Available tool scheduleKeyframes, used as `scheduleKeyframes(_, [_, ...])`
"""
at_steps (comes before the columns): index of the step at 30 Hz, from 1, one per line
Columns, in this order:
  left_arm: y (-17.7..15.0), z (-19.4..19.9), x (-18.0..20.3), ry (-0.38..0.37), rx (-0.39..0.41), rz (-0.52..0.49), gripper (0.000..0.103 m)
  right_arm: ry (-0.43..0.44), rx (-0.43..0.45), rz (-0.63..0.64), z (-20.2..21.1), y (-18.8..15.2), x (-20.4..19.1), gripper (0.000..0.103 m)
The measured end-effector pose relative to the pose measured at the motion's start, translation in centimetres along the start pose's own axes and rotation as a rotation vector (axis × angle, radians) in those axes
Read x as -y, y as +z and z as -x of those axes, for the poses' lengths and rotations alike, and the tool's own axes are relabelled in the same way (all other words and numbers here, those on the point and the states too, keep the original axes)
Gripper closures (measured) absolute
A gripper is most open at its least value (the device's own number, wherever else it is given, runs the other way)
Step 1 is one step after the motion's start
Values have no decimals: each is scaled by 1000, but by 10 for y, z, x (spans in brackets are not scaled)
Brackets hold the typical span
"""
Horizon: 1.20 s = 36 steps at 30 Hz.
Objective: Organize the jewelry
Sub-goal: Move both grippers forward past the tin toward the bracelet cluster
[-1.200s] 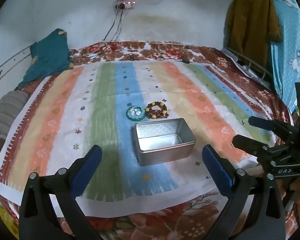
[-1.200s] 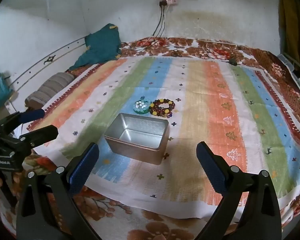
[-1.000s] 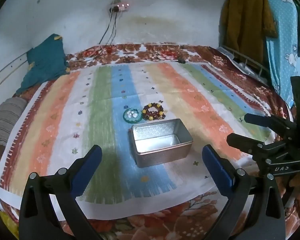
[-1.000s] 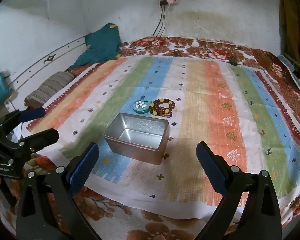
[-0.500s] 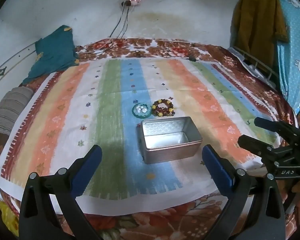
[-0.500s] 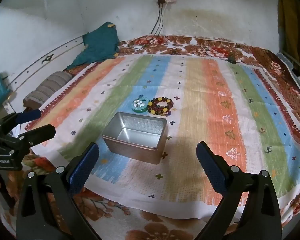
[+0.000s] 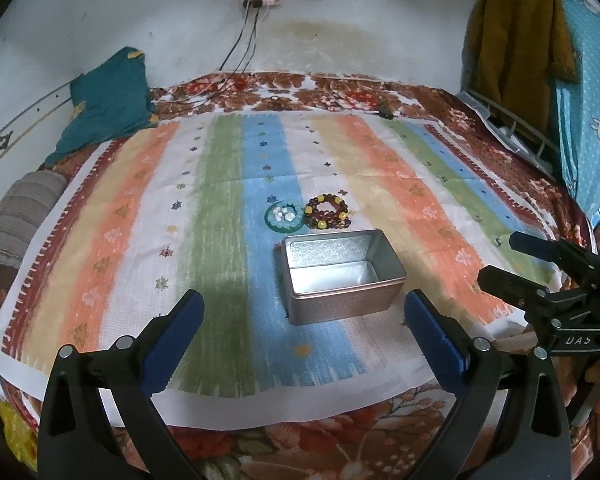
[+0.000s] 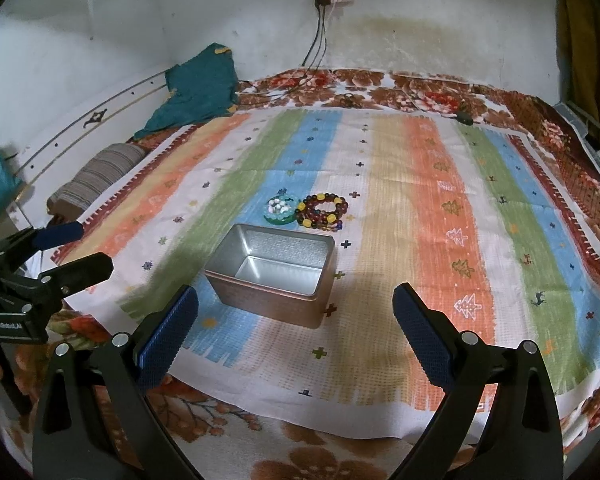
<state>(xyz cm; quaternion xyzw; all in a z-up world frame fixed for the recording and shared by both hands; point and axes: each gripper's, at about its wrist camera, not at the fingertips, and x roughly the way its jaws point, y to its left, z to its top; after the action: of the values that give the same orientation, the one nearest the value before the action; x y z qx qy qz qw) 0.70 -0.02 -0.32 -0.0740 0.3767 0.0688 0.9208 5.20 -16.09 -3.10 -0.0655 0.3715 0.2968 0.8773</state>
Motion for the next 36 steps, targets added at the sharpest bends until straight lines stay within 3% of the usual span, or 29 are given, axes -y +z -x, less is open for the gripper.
scheduleKeyframes(9, [2,-5,-6,23,-20,15,6,-9,14,-10,-3,4,5,4])
scheduleKeyframes(29, [33,-41,-13,113,-77,-14,6,-30,-49,-11,-32,30,15,4])
scheduleKeyframes(36, [46,-57,-20,110,-109,9,6,-30,-72,-33,-46,44,26,4])
